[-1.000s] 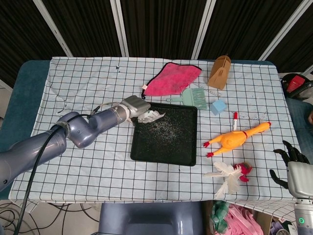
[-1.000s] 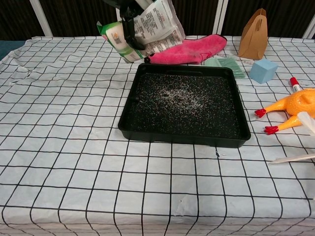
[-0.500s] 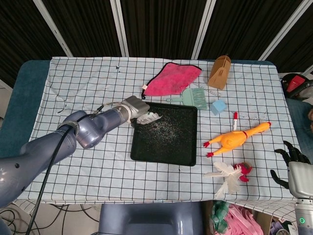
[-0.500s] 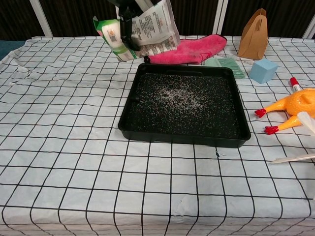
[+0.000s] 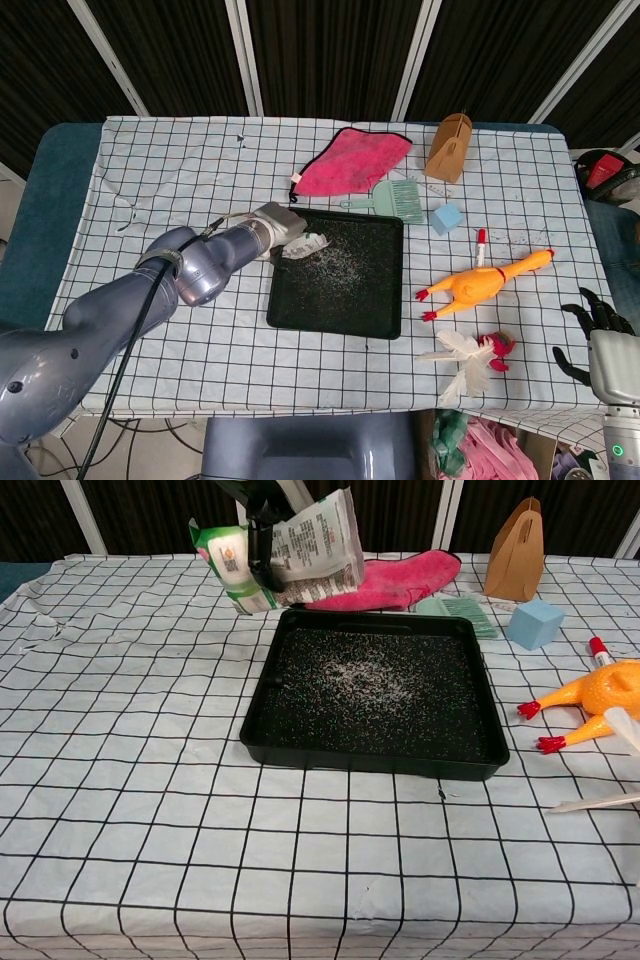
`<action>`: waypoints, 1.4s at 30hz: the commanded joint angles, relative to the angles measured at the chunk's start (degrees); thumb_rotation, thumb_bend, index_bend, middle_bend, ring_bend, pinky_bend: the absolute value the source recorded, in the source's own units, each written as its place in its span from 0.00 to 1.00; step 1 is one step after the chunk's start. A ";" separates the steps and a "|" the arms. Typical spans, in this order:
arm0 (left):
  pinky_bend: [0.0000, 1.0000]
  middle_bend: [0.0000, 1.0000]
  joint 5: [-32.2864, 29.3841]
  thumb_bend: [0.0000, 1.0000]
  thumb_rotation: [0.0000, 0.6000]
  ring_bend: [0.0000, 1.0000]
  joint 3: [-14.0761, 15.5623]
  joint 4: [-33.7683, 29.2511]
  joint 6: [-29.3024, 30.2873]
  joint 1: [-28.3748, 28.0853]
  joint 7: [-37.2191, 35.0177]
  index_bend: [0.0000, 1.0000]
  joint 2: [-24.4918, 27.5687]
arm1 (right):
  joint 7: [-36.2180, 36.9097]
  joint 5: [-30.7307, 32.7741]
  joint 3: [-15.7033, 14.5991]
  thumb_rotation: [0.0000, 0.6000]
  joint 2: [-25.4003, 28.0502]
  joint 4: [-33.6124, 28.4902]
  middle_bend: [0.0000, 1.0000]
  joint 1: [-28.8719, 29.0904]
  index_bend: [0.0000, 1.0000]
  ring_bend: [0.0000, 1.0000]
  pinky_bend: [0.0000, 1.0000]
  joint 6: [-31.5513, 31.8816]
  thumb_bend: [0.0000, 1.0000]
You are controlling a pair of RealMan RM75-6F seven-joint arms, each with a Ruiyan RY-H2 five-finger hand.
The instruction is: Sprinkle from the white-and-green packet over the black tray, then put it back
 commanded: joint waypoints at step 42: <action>0.54 0.46 7.61 0.71 1.00 0.37 -2.74 5.09 -8.82 0.40 -8.70 0.40 -3.11 | 0.41 0.24 0.22 1.00 -0.04 0.00 0.08 -0.12 0.28 0.14 0.25 0.14 0.21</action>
